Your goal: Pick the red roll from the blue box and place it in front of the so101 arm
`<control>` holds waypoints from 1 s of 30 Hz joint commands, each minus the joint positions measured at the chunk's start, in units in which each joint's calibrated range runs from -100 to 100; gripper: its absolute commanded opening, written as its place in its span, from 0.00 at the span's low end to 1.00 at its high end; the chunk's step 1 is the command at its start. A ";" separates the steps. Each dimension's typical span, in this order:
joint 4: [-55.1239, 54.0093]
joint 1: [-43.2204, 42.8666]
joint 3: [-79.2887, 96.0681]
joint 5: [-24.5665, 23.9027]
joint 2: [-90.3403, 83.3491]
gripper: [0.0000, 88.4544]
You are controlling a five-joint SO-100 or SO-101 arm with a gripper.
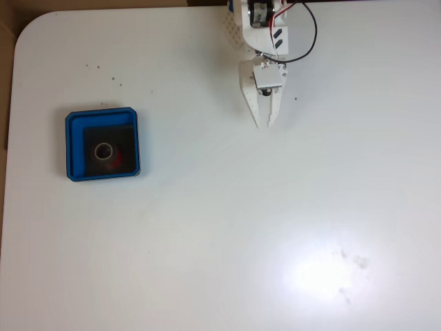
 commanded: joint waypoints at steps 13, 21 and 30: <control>-0.91 0.59 0.72 0.22 -0.44 0.01; -0.91 0.59 0.72 0.22 -0.44 0.01; -0.91 0.20 0.72 0.22 -0.44 0.01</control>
